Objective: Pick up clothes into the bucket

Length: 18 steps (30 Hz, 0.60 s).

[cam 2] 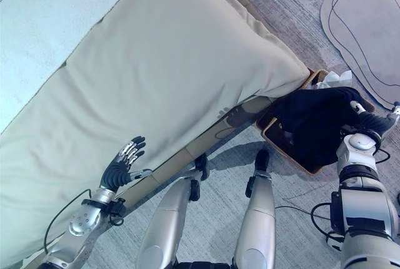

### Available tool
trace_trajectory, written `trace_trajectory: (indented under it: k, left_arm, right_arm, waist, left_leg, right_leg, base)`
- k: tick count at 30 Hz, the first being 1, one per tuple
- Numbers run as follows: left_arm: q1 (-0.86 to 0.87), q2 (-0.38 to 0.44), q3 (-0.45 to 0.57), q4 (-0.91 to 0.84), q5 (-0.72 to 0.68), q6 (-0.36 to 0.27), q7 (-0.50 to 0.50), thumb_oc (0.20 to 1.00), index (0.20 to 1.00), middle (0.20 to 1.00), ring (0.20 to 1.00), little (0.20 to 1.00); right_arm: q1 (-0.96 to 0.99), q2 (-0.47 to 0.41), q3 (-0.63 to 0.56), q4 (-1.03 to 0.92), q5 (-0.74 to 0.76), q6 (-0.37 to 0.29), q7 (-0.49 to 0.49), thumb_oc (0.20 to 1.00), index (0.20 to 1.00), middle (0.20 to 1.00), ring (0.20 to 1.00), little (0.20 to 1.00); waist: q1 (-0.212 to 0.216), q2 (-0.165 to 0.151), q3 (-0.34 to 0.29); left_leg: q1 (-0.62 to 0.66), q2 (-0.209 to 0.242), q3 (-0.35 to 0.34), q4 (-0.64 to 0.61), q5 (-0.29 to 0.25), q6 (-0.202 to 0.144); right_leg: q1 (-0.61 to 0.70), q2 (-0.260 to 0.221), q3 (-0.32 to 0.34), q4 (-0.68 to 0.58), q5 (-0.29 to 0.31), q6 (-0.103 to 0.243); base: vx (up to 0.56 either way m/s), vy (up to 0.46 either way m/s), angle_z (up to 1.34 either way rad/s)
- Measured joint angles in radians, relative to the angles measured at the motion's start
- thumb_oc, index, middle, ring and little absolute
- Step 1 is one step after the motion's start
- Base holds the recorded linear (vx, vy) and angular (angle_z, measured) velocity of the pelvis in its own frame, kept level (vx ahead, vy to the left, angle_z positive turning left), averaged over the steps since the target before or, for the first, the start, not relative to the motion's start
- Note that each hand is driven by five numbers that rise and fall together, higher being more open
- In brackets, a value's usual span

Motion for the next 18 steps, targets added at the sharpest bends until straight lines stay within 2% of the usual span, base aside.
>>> trace_trajectory:
  k: [4, 8, 12, 13, 16, 18]
  left_arm:
    - [-0.001, -0.004, 0.0, 0.002, 0.0, 0.001, 0.001, 1.0, 1.0, 1.0, 1.0, 1.0]
    - [-0.002, -0.006, 0.0, 0.005, 0.0, 0.002, 0.007, 1.0, 1.0, 1.0, 1.0, 1.0]
    - [0.0, -0.013, -0.004, 0.033, 0.001, 0.002, 0.02, 1.0, 1.0, 1.0, 1.0, 1.0]
    - [0.0, -0.025, -0.007, 0.046, 0.002, 0.001, 0.022, 1.0, 1.0, 1.0, 1.0, 1.0]
    - [0.004, -0.096, 0.025, 0.112, 0.003, 0.002, 0.032, 1.0, 1.0, 1.0, 1.0, 1.0]
    - [0.025, -0.112, 0.035, 0.128, 0.002, 0.001, 0.036, 1.0, 1.0, 1.0, 1.0, 1.0]
  right_arm:
    - [0.004, 0.0, -0.003, 0.017, -0.001, 0.002, -0.004, 1.0, 1.0, 1.0, 1.0, 1.0]
    - [0.016, 0.005, -0.028, 0.035, 0.004, 0.007, -0.048, 1.0, 1.0, 1.0, 1.0, 1.0]
    - [0.065, 0.054, -0.077, -0.005, 0.047, 0.006, -0.083, 1.0, 1.0, 1.0, 1.0, 1.0]
    - [0.127, 0.077, -0.088, -0.086, 0.056, 0.004, -0.093, 1.0, 1.0, 1.0, 1.0, 1.0]
    - [0.333, 0.193, -0.088, -0.414, 0.046, -0.036, -0.083, 1.0, 1.0, 1.0, 1.0, 1.0]
    - [0.438, 0.274, -0.062, -0.511, 0.022, -0.063, -0.045, 1.0, 1.0, 1.0, 1.0, 1.0]
  waist:
    - [-0.001, 0.006, -0.005]
    - [-0.002, 0.02, -0.033]
    - [-0.004, 0.021, -0.07]
    - [-0.011, 0.02, -0.094]
    - [-0.037, 0.008, -0.104]
    - [-0.054, -0.021, -0.147]
  left_leg:
    - [0.038, 0.005, -0.001, -0.019, -0.003, 0.005]
    - [0.063, 0.006, -0.003, -0.047, -0.003, 0.006]
    - [0.102, 0.008, -0.005, -0.072, 0.006, 0.012]
    - [0.117, 0.009, -0.005, -0.085, 0.004, 0.008]
    - [0.202, 0.016, -0.011, -0.125, 0.01, 0.004]
    - [0.236, 0.025, -0.013, -0.15, 0.004, -0.004]
  right_leg:
    - [0.042, 0.006, -0.002, -0.023, 0.002, -0.002]
    - [0.068, 0.008, -0.007, -0.05, 0.007, 0.005]
    - [0.108, 0.011, -0.018, -0.081, 0.022, 0.001]
    - [0.122, 0.016, -0.021, -0.093, 0.023, 0.003]
    - [0.217, 0.027, -0.04, -0.138, 0.029, 0.009]
    - [0.249, 0.033, -0.049, -0.156, 0.025, 0.005]
  base:
    - [0.0, 0.0, 0.0]
    - [0.0, -0.008, 0.0]
    - [0.02, -0.031, -0.01]
    - [0.07, -0.08, -0.01]
    - [0.07, -0.077, 0.0]
    - [0.12, -0.109, -0.03]
